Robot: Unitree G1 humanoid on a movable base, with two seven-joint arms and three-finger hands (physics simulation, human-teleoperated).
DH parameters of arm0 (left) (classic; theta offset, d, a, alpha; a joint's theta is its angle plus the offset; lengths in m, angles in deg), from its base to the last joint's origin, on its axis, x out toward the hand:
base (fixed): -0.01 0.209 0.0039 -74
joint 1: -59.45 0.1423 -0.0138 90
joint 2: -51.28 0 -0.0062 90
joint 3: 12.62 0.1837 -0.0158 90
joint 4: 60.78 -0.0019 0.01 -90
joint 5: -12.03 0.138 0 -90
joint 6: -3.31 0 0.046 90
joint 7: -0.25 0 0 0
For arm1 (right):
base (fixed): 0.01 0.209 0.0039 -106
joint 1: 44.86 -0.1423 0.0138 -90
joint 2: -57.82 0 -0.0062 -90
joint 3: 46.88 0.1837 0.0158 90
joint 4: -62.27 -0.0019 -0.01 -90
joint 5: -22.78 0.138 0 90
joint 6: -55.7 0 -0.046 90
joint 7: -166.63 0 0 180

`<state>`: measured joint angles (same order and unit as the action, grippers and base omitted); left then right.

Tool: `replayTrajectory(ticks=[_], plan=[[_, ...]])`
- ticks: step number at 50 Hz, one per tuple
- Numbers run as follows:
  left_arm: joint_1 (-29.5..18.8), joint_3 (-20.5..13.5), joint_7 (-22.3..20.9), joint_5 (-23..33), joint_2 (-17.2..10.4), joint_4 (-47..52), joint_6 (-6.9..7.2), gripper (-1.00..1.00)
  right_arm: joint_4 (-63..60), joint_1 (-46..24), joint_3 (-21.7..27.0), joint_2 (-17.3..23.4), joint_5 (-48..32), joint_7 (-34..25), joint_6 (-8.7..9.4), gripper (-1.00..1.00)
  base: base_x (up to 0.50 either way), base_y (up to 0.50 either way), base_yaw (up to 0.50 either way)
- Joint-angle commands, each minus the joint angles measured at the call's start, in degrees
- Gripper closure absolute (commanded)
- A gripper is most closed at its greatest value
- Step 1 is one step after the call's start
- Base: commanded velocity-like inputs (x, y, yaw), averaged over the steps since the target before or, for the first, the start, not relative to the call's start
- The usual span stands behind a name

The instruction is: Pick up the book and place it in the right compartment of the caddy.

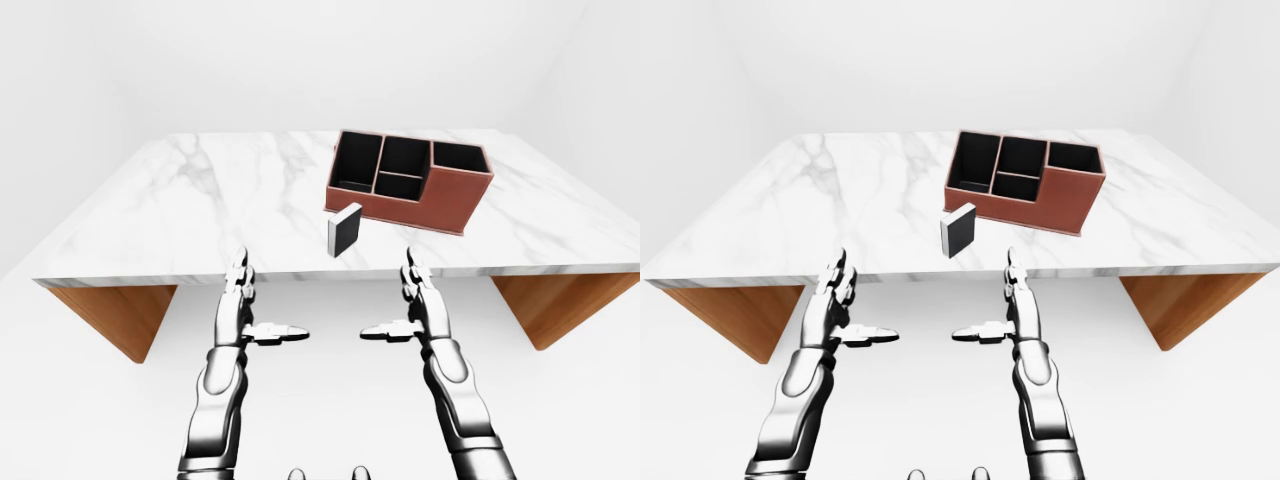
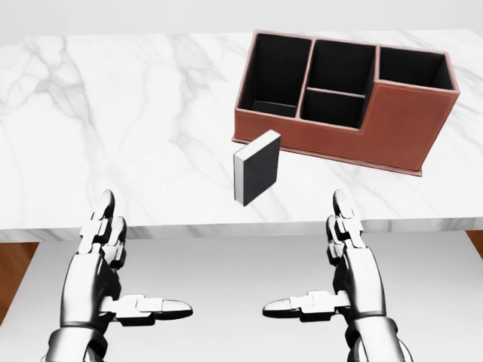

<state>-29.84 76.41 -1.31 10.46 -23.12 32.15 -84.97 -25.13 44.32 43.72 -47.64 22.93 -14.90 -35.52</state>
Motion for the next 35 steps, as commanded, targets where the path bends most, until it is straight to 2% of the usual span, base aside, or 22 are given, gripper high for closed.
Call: replayTrajectory(ticks=[1, 8, 13, 26, 28, 30, 33, 35], plan=[[1.9, -0.98, -2.82, -2.71, -0.28, 6.41, 3.28, -1.0, 9.33, -2.97, 1.24, 1.13, -0.35, -2.87, -3.78, -1.0, 0.0, 0.0, 0.0], [1.99, 0.36, -3.18, -2.73, 0.07, 7.86, 3.28, -1.0, 7.53, -1.76, 0.4, 0.81, -2.04, -2.97, -3.78, -1.0, 0.0, 0.0, 0.0], [1.17, -0.75, -1.86, -2.68, -0.13, 8.63, 3.28, -1.0, 6.29, -1.51, -0.06, 0.62, -2.74, -2.97, -3.78, -1.0, 0.0, 0.0, 0.0], [-0.08, 0.13, -1.03, -1.62, 0.1, 7.83, 3.28, -1.0, 5.4, -1.39, -1.27, 0.14, -4.89, -2.66, -3.78, -1.0, 0.0, 0.0, 0.0], [-0.57, 0.29, -1.0, -1.71, 0.2, 7.23, 3.28, -1.0, -2.09, -0.64, -1.93, 0.02, -5.5, -3.05, -1.4, -1.0, 0.0, 0.0, 0.0], [-1.06, 0.5, -0.99, -1.85, 0.27, 6.99, 3.28, -1.0, -2.3, -0.94, -2.12, -0.02, -5.76, -3.21, -1.08, -1.0, 0.0, 0.0, 0.0], [-1.05, 1.24, -0.71, -1.69, 0.66, 6.31, 3.28, -1.0, 2.25, -2.12, -1.96, 0.0, -5.82, -3.19, -3.78, -1.0, 0.0, 0.0, 0.0], [-0.96, 1.57, -0.53, -1.53, 0.66, 6.9, 3.28, -1.0, 2.3, -2.21, -2.16, -0.08, -6.02, -3.3, -3.78, -1.0, 0.0, 0.0, 0.0]])
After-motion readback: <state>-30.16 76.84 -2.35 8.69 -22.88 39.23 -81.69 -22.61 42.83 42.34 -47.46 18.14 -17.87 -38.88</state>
